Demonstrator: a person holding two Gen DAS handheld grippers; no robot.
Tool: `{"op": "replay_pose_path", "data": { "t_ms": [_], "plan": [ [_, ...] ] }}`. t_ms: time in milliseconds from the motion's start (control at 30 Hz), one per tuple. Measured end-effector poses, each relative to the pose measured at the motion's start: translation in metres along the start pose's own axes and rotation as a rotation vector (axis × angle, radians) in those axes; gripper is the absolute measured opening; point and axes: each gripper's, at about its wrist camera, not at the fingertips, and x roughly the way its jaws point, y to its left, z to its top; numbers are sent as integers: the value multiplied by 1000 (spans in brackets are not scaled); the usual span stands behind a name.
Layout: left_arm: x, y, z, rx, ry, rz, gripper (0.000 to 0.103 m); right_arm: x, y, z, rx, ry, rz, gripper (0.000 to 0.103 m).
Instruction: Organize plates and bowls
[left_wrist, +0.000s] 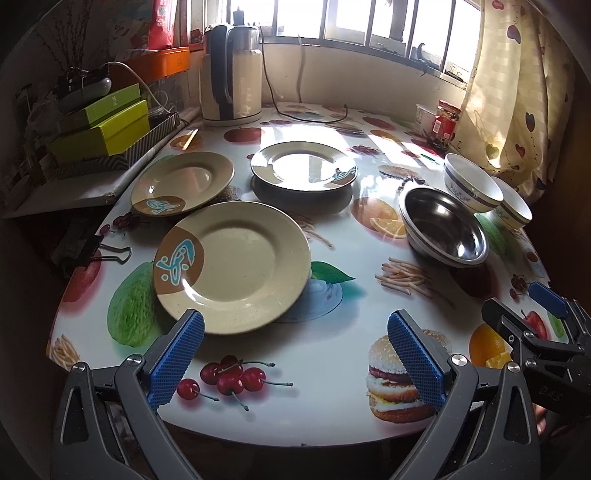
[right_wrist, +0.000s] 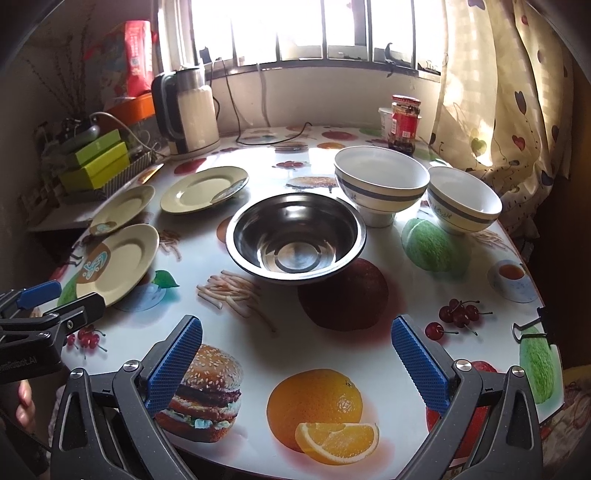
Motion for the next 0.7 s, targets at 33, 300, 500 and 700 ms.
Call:
{"op": "replay_pose_path", "data": {
  "t_ms": [33,300,500,700],
  "plan": [
    [0,1,0,-1,-2,13,100,0,1,0,-2,0,-3,103],
    [-4,2,-1,-3,-14,20,100,1,0,0,14,12,-2,103],
    [-4,2,0,-3,-16,20,100,1,1,0,15,12,-2,103],
    [-6,1,1,2,-19,26,100,0,0,1,26,11,-1,103]
  ]
}}
